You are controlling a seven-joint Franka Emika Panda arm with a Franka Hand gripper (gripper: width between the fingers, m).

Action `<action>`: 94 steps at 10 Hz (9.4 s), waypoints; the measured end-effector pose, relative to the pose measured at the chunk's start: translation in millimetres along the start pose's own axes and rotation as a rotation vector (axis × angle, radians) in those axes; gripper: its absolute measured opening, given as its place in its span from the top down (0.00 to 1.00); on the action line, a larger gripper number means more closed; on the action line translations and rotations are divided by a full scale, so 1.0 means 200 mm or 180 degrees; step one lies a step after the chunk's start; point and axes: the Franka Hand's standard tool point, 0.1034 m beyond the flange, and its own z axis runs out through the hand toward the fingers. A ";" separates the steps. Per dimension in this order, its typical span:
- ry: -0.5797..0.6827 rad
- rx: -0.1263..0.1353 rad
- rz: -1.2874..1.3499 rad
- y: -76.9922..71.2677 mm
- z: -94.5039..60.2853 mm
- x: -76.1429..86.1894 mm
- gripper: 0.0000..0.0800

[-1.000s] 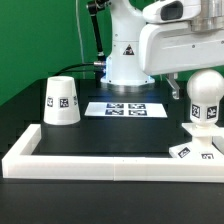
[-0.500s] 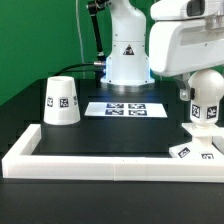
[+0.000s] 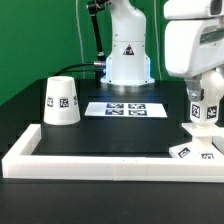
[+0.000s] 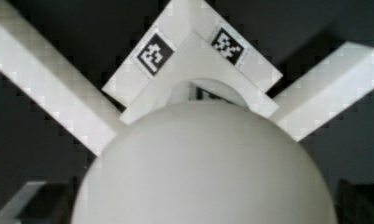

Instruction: Assemble lamp

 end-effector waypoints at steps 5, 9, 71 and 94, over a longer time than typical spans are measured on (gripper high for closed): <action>-0.0028 -0.0017 -0.0426 0.02 0.00 -0.02 0.28; -0.0027 -0.0017 -0.0289 0.02 0.00 -0.03 0.28; 0.0061 -0.0121 0.0426 0.02 0.03 0.07 0.13; 0.0048 -0.0196 0.3142 0.04 0.03 0.04 0.27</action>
Offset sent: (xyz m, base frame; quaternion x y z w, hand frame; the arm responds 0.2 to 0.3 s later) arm 0.0000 0.0000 0.0000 0.0000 0.0000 0.0000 1.0000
